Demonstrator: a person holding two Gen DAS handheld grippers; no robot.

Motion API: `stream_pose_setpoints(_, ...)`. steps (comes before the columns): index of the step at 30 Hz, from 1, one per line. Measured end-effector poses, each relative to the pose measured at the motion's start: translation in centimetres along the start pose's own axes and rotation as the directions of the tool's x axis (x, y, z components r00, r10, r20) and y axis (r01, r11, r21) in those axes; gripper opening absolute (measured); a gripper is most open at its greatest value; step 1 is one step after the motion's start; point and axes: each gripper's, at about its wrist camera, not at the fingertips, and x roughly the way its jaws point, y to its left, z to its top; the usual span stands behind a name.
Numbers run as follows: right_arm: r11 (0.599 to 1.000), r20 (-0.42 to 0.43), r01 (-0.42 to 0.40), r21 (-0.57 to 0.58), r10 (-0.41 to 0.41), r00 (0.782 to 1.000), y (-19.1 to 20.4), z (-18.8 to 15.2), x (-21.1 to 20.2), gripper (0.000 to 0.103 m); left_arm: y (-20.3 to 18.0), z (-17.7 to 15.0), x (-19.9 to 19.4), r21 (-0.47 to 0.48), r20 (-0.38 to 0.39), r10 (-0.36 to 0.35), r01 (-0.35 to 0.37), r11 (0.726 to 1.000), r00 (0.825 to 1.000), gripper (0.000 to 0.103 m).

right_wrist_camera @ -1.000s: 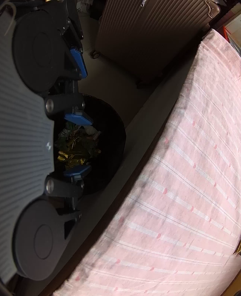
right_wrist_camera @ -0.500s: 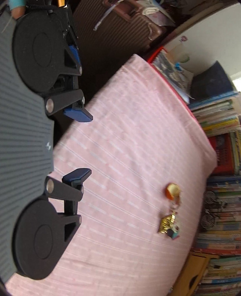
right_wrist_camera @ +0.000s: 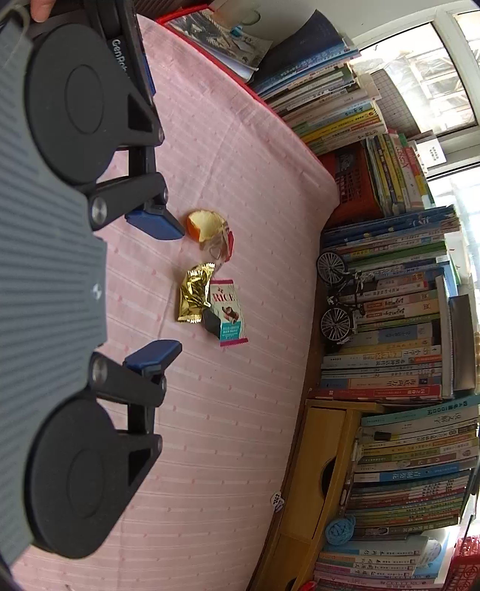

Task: Collect trash
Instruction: 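Raise both open grippers back over the bed, then grasp the orange peel with the left gripper while the right gripper grasps the gold wrapper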

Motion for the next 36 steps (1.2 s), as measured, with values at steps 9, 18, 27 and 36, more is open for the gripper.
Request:
stream_pose_setpoints(9,1.000,-0.071,-0.001,-0.015,0.000,0.998,-2.9,0.4,3.6,0.073,-4.4,2.1,9.7,0.072,-0.066,0.053,-0.048,0.996,0.996,0.072)
stream_pose_setpoints(18,0.996,-0.112,-0.061,-0.067,0.053,0.992,-2.3,1.0,6.6,0.078,-4.5,3.1,13.2,0.038,-0.100,0.045,-0.042,0.998,0.994,0.040)
stream_pose_setpoints(27,0.994,-0.155,-0.073,-0.086,0.059,0.986,-1.0,1.6,10.8,0.079,-2.8,3.6,11.3,-0.034,-0.094,0.039,-0.042,0.999,0.995,0.031)
stream_pose_setpoints(36,0.995,-0.225,-0.069,-0.078,0.049,0.973,0.3,1.6,14.3,0.068,-1.8,4.0,9.4,-0.041,-0.055,0.069,-0.071,0.997,0.996,0.031)
